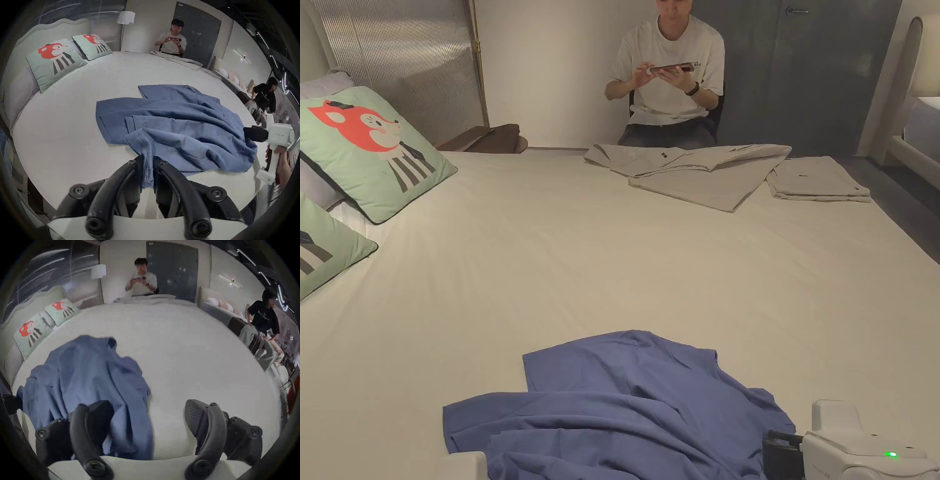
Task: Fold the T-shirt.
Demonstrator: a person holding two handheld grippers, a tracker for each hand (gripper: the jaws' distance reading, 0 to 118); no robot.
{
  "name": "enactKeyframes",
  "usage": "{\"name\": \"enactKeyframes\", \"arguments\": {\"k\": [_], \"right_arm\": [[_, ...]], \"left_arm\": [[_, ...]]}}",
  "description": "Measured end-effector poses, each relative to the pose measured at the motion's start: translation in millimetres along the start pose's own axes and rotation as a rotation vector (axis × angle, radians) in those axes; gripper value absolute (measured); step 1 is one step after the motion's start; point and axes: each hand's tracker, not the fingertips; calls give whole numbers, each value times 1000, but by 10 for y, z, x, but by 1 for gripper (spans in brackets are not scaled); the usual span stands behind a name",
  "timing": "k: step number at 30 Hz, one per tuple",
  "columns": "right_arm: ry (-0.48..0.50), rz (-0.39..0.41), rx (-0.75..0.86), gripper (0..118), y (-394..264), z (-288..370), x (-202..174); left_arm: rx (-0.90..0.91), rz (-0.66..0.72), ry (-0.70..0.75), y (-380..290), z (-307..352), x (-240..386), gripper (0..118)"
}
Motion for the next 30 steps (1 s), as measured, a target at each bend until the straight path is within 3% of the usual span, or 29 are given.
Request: {"name": "enactKeyframes", "arguments": {"k": [2,5,6,9,12,22,30], "right_arm": [[45,-21,-15,67,-30,-38,-23],[144,-71,-13,17,-38,-12,-39],[177,-79,-15,17,-33,1,-48],[151,-53,21,13,-10,81,-63],[189,-99,102,10,40,268,-41],[273,-134,525,9,546,1617,-16],[251,-160,848,9,873,2616,-30]], "left_arm": [[-1,1,2,-1,-6,0,7],[3,1,2,1,2,7,7],[4,1,1,4,4,7,7],[15,7,-4,29,52,10,7],[57,12,-9,90,169,13,7],[393,13,-71,652,1015,86,6],[666,-10,-122,1260,1760,193,6]]}}
